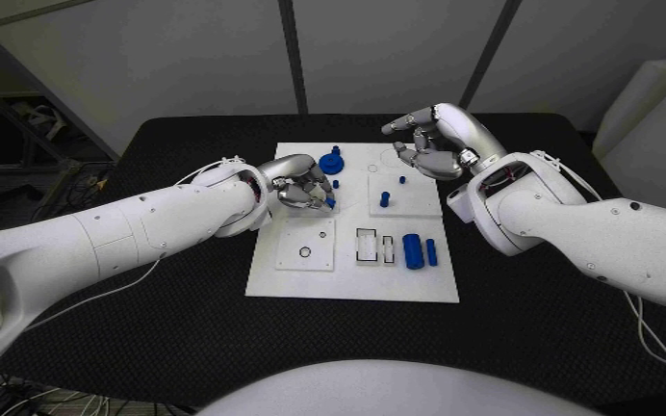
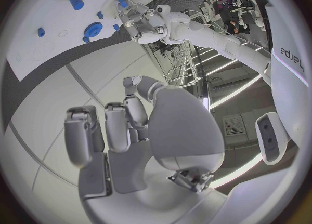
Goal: Assemble the parts on the task board
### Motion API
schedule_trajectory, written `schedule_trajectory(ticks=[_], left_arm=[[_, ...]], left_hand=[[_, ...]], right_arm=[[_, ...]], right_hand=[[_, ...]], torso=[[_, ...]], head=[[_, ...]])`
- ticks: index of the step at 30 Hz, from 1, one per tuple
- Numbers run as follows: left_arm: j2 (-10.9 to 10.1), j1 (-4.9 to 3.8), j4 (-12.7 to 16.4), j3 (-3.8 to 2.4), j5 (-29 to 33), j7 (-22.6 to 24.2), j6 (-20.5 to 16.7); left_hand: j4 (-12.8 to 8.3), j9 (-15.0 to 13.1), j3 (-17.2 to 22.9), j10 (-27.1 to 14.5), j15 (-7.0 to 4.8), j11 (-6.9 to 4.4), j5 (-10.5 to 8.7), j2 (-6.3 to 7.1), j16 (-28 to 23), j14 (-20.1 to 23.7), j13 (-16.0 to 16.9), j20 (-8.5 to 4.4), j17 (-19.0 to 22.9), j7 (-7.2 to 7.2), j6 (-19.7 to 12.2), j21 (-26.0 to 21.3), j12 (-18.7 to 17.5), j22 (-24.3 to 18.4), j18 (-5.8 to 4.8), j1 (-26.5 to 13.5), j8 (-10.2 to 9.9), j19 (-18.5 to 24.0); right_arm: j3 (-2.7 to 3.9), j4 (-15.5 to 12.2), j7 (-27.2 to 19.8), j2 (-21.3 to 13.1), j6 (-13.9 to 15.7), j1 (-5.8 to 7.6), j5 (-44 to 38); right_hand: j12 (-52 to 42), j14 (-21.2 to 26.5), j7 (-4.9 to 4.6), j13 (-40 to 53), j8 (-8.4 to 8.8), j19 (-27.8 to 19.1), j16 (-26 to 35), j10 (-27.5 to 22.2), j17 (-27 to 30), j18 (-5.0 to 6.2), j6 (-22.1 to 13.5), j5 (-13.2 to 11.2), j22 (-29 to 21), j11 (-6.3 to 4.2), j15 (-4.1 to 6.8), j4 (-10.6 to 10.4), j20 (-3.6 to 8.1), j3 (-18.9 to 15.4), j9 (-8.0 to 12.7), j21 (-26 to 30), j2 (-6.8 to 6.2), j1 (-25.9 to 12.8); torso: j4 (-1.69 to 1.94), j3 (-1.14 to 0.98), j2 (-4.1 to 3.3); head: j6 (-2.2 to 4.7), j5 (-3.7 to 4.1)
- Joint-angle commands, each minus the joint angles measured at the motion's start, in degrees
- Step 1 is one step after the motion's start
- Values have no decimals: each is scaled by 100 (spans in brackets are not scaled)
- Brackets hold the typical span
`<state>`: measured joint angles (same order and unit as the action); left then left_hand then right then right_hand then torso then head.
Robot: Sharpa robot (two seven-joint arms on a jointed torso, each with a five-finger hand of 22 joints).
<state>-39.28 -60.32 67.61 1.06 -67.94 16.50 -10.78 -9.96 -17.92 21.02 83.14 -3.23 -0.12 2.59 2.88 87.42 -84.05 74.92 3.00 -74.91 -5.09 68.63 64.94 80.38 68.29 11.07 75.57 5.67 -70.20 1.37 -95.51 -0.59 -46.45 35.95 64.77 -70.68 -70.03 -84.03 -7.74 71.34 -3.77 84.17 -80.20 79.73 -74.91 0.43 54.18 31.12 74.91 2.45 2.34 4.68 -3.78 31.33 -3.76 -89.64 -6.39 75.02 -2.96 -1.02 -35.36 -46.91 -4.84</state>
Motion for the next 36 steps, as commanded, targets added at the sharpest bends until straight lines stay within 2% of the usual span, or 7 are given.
schedule_trajectory(ticks=[1,8,15,36], left_arm=[[-4,-10,4,-2,-87,-26,-98],[-16,-10,18,-2,-224,-24,-144],[-16,-10,26,-2,-318,-33,-165],[-17,-9,46,-3,-326,-52,-166]], left_hand=[[-73,-40,6,-36,-2,30,17,14,-17,-406,808,9,-982,71,271,-14,-28,-1,-403,99,-32,38],[-264,49,-6,-109,22,56,18,121,-35,-384,763,30,-944,46,247,-64,-97,-25,-389,251,-110,105],[-364,101,4,-144,37,71,18,150,-41,-373,740,44,-930,30,242,-86,-130,-31,-381,321,-147,140],[-306,236,-70,-145,83,123,17,78,-31,-372,746,86,-937,-25,106,-91,-113,-11,-381,159,-217,163]], right_arm=[[3,-1,-5,5,-39,10,-21],[3,3,0,7,-45,10,-21],[3,7,3,10,-51,10,-21],[3,10,8,14,-57,10,-21]], right_hand=[[17,-300,-3,1,6,583,13,-27,-111,-43,28,40,1509,-3,-20,24,-32,8,-2,-36,-28,-47],[15,-300,-4,3,5,583,12,-25,-112,-43,31,41,1509,-2,-21,21,-32,6,-2,-36,-28,-63],[14,-300,-4,4,4,583,12,-24,-111,-43,33,42,1509,-2,-22,17,-33,4,-3,-36,-27,-74],[13,-300,-3,6,3,583,13,-23,-108,-43,40,41,1509,-2,-23,9,-34,-2,-4,-36,-26,-104]], torso=[[0,0,1],[-1,0,-2],[0,-1,-1],[-2,0,-3]], head=[[-5,0],[-1,-8],[-1,-7],[8,-7]])
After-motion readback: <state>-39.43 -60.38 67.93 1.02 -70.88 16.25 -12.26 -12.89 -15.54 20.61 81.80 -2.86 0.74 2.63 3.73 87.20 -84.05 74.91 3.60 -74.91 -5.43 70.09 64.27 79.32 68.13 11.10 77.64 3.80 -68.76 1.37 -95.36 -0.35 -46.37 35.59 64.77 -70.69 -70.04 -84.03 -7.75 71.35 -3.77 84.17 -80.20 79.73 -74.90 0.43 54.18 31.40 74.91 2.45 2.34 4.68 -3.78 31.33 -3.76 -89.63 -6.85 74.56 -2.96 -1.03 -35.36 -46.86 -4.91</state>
